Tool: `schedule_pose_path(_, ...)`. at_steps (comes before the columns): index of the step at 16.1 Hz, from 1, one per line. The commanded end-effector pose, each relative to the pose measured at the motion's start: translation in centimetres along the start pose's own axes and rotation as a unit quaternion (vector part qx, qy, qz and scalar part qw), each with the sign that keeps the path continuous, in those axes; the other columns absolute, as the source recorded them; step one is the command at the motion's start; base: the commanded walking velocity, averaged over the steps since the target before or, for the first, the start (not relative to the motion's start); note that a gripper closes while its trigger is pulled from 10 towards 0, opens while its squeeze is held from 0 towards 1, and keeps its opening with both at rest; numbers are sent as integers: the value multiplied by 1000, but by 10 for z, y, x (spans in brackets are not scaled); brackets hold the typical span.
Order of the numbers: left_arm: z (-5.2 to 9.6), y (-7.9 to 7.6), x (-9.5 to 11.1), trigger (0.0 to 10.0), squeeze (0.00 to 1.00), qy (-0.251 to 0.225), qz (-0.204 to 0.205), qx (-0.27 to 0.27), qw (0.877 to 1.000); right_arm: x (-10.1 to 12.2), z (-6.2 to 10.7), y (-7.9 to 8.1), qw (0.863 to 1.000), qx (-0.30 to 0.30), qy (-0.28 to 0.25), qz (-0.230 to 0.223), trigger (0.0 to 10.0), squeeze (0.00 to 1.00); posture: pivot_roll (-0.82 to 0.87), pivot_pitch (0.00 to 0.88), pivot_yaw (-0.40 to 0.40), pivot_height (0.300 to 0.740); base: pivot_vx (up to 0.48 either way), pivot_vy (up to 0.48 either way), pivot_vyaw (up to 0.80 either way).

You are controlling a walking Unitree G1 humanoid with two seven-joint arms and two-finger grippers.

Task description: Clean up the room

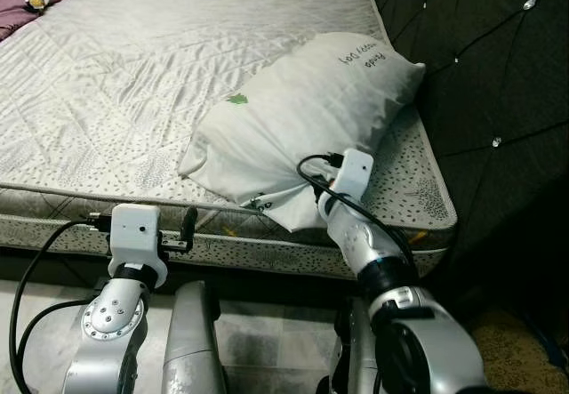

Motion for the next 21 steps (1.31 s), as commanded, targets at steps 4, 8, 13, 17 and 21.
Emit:
schedule_pose_path(4, -8, -3, 2, 10000, 0, -12, 0, -1, 1000, 40, -6, -23, 998, -33, -56, 4, 0, 0, 150, 0, -57, 537, 0, 0, 0)
schedule_pose_path(8, -16, -6, 3, 10000, 0, -17, 2, -9, 1000, 64, -7, -51, 994, -68, -89, 15, 0, 0, 126, 0, -39, 537, 0, 0, 0)
schedule_pose_path(13, -26, -10, 4, 10000, 0, -26, 5, -16, 1000, 122, 9, -135, 973, -172, -146, 36, 0, 0, 98, 0, -34, 537, 0, 0, 0)
schedule_pose_path(17, -27, -8, 0, 10000, 0, -26, 8, -9, 1000, 147, 33, -192, 956, -234, -169, 56, 0, 0, 73, 0, -45, 537, 0, 0, 0)
schedule_pose_path(21, -27, -13, -4, 10000, 0, -23, 13, -12, 1000, 117, 41, -216, 954, -250, -146, 81, 0, 0, 53, 0, -47, 537, 0, 0, 0)
Point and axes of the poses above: a point about 5 cm out from each wrist's last joint towards the gripper, its own z axis pointing back from the gripper into the wrist, its own x axis along the axis of the wrist's last joint, y = z × x, the point moved 2 cm from there along -z, pointing out of the wrist towards the gripper, and after that the axes turned 12 degrees about z, right-handed, at the moved point
